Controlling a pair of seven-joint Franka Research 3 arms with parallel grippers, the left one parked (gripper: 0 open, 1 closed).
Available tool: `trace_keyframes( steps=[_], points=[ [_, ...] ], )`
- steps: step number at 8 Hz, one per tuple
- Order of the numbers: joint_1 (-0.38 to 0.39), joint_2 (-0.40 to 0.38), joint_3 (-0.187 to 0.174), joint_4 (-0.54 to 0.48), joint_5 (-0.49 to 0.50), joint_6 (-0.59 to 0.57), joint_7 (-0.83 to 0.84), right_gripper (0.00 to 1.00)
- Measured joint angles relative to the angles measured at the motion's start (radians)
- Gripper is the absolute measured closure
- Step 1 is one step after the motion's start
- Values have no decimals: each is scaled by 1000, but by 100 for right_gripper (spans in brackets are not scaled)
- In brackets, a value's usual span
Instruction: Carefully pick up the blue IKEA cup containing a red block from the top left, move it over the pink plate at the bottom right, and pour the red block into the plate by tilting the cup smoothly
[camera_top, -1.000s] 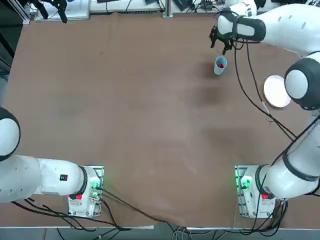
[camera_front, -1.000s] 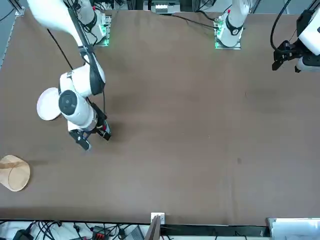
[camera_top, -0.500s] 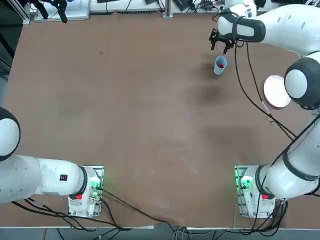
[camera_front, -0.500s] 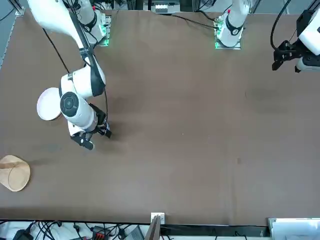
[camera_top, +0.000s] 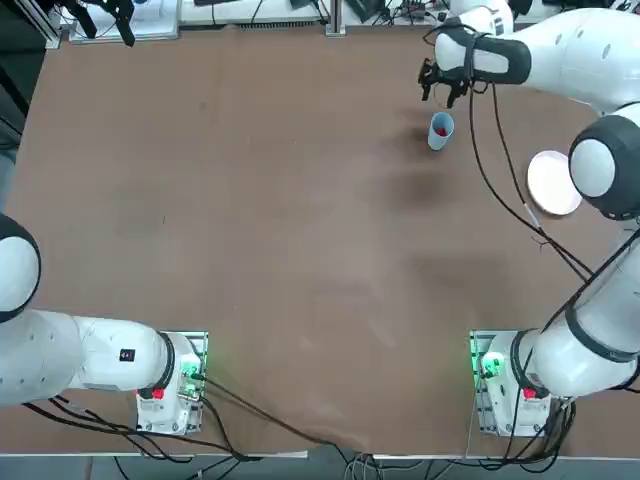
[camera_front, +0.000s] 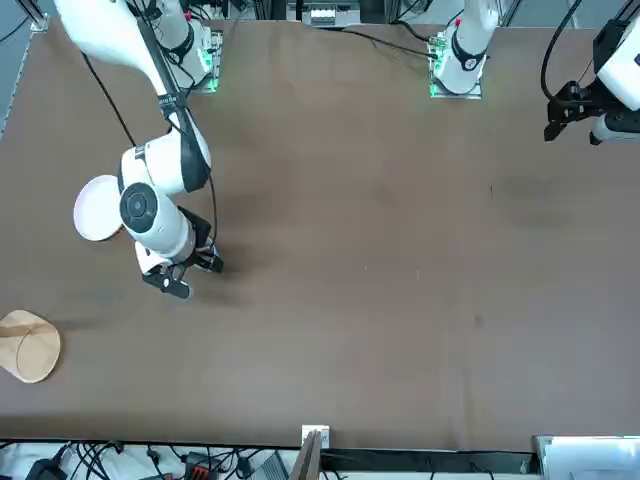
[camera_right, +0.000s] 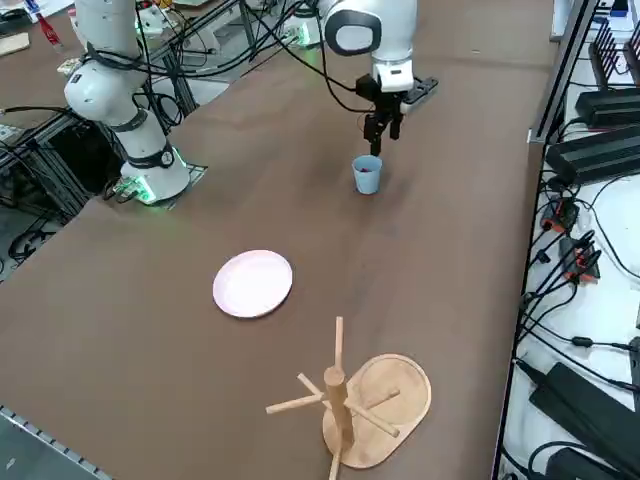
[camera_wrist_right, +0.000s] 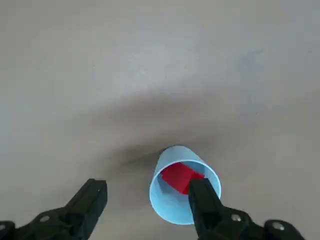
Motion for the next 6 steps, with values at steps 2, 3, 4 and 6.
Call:
trace_keyframes(
  steps=[2, 3, 4, 6],
  points=[
    [4, 6, 1, -3, 0, 0, -12, 0],
    [10, 9, 1, -4, 0, 0, -12, 0],
    [17, 15, 1, -4, 0, 1, -12, 0],
    [33, 25, 2, -5, 0, 3, -12, 0]
  ],
)
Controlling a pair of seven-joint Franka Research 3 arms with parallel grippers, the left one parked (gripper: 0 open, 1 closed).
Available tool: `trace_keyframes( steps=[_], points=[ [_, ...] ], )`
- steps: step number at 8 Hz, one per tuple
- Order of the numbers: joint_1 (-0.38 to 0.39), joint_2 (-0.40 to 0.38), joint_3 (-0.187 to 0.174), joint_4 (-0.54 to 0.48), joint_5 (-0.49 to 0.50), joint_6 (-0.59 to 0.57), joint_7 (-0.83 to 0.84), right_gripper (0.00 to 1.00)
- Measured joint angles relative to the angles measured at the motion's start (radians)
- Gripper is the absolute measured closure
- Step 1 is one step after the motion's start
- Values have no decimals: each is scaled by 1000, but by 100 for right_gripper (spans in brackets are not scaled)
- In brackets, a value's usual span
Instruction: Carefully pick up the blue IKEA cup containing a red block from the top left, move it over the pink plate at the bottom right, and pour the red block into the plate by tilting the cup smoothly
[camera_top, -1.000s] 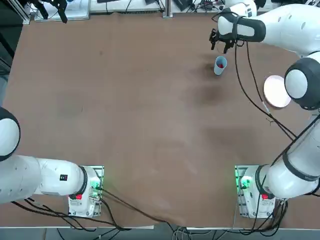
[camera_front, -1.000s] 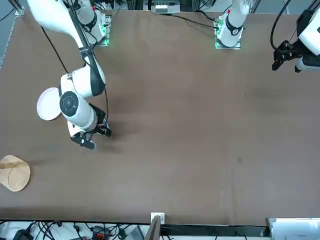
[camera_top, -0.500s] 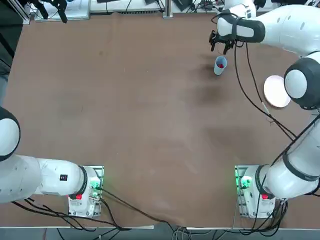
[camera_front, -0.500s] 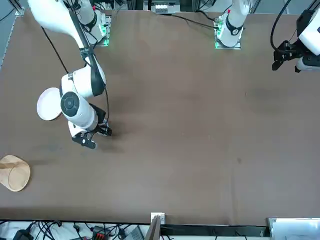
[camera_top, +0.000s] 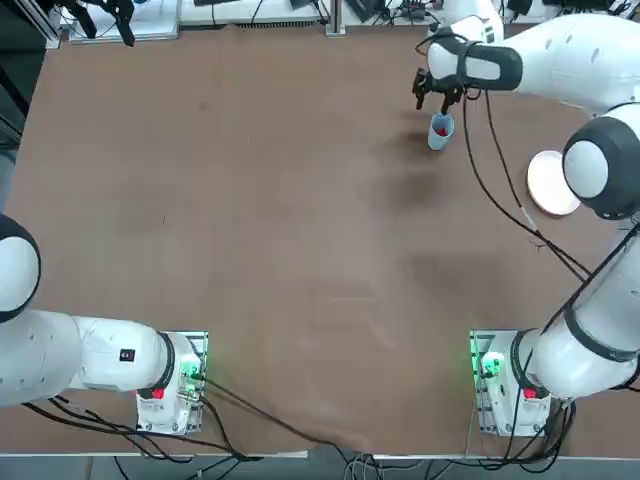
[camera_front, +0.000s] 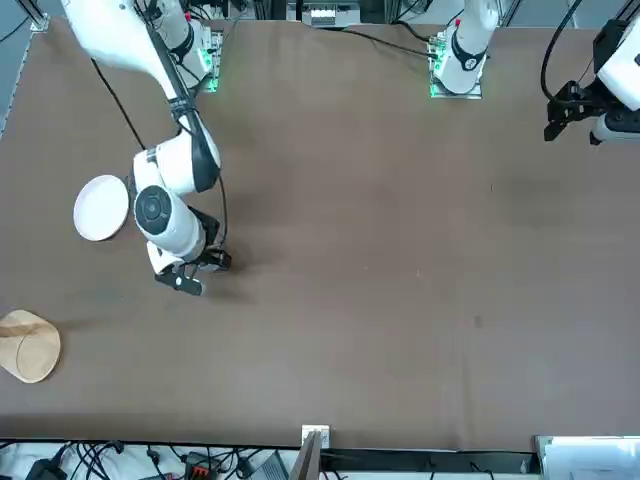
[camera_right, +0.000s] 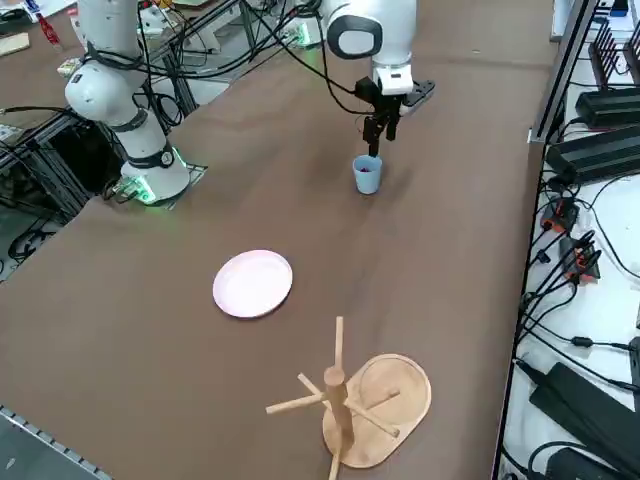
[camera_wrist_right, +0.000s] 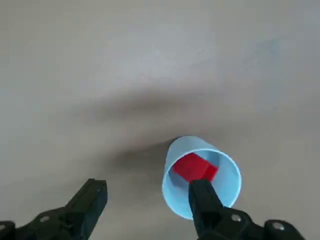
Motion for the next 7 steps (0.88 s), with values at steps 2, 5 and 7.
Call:
trace_keyframes(
  steps=[2, 5, 7],
  points=[
    [0, 10, -2, -1, 0, 24, -2, 0],
    [-1, 34, -3, -15, 0, 54, -7, 0],
    [-1, 33, -4, -40, 0, 70, -13, 0]
  ],
)
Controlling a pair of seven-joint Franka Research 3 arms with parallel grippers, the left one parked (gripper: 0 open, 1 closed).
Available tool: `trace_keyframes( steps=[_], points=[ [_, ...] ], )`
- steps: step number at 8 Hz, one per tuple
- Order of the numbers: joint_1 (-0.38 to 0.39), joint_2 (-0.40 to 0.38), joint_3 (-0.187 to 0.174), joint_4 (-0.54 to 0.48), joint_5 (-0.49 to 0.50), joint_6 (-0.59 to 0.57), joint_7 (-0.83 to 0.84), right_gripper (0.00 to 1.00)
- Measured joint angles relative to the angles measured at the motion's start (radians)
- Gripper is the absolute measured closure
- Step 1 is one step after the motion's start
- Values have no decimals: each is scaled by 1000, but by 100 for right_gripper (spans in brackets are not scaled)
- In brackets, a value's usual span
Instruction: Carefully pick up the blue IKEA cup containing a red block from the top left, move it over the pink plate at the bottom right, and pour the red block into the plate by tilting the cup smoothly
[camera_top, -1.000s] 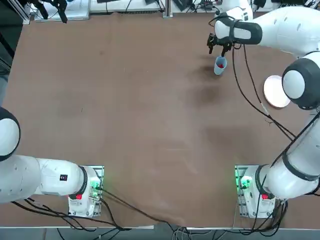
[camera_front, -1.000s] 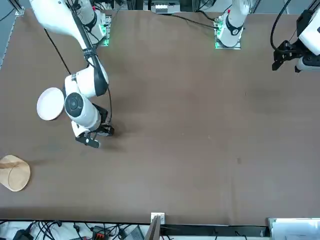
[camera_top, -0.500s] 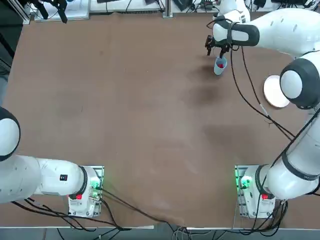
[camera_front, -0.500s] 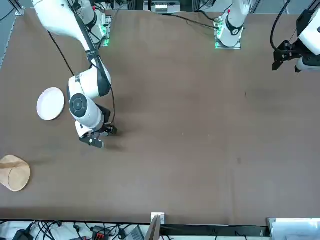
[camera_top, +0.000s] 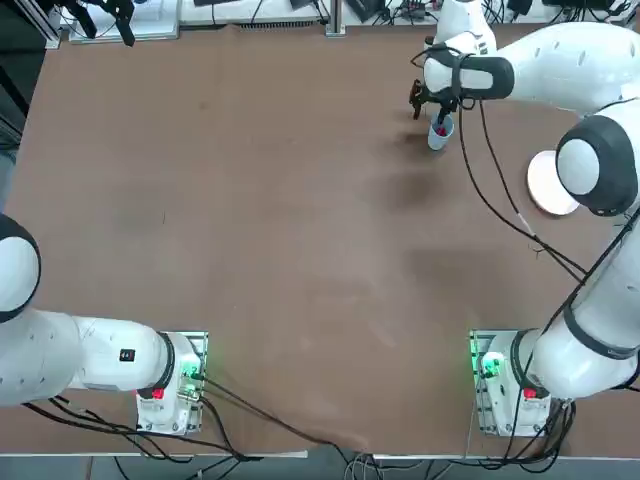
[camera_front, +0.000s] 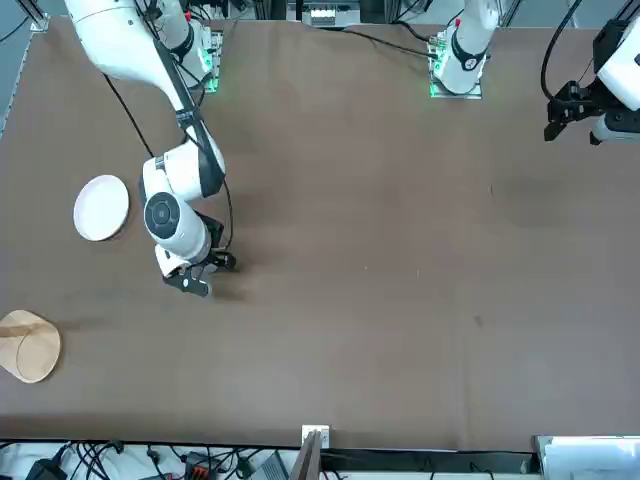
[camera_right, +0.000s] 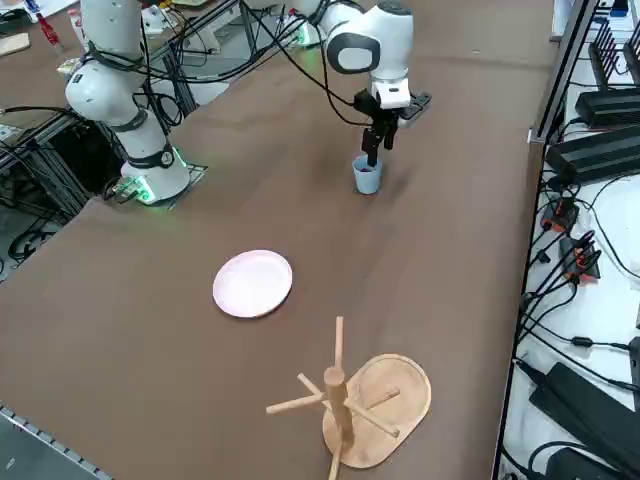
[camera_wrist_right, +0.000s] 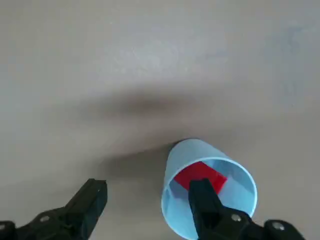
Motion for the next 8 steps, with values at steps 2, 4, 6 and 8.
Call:
trace_keyframes(
  steps=[2, 4, 6, 8],
  points=[
    [-3, -2, -3, -8, 0, 3, -3, 0],
    [-14, -3, -5, -15, 0, 4, -9, 0],
    [-24, -3, -6, -23, 0, 5, -20, 7],
    [-23, -4, -6, -24, 0, 5, -20, 34]
  ],
)
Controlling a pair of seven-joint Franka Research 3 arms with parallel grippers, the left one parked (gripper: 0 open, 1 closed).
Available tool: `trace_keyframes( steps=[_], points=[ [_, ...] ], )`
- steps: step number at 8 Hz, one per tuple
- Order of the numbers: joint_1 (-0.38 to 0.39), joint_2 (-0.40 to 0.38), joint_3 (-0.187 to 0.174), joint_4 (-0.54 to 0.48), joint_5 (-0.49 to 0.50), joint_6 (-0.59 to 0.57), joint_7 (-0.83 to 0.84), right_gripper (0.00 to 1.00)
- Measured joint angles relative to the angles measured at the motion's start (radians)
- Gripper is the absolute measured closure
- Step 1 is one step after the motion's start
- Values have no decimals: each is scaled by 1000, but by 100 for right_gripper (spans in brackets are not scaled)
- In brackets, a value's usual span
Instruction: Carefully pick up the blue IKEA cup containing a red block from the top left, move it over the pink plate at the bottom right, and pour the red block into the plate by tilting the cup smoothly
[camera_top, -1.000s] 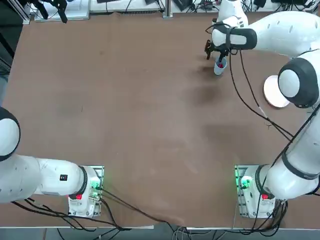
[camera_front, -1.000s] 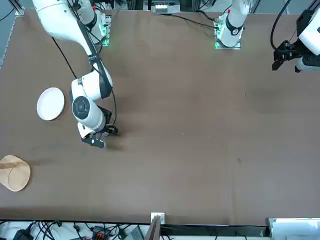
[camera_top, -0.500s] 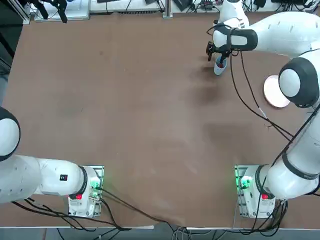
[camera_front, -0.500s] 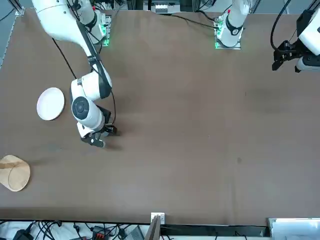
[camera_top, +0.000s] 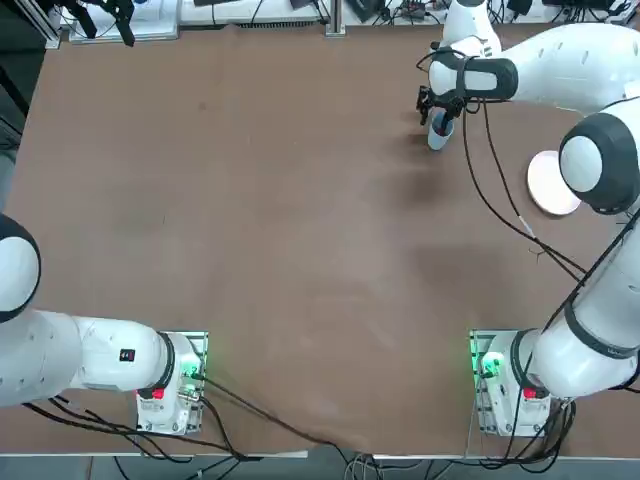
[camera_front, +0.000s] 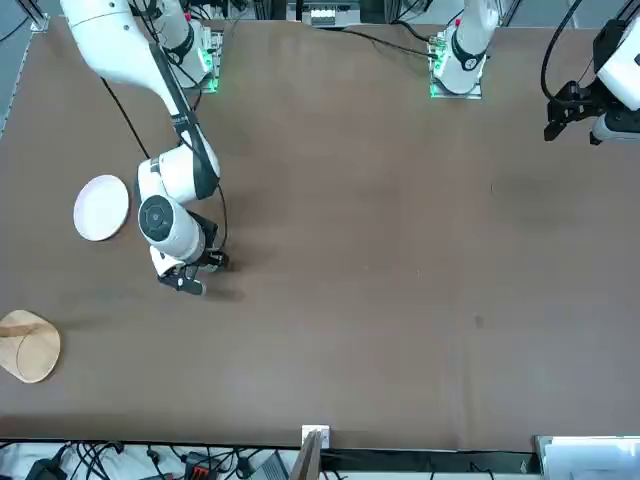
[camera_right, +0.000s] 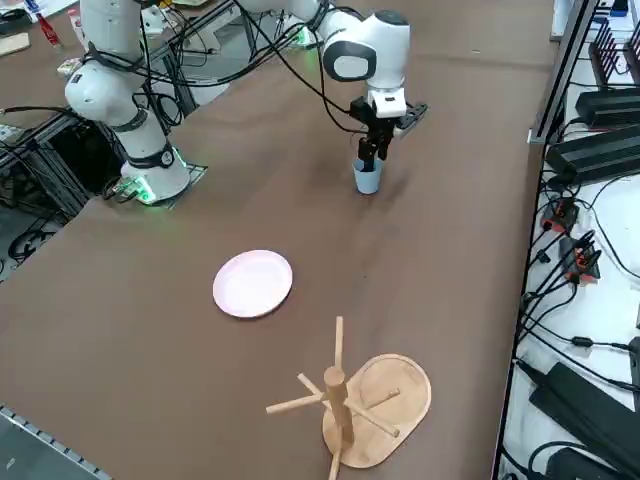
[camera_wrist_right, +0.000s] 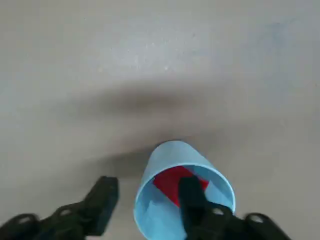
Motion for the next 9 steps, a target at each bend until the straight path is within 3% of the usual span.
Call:
trace_keyframes(
  steps=[1, 3, 5, 6, 9],
  points=[
    [0, -6, 0, 0, 0, -2, 2, 54],
    [2, -11, 2, -3, 1, -2, 13, 62],
    [2, -11, 2, -9, 1, -1, 24, 77],
    [2, -11, 2, -9, 0, -2, 27, 97],
    [-9, -25, 0, -8, 4, -21, 24, 97]
  ],
)
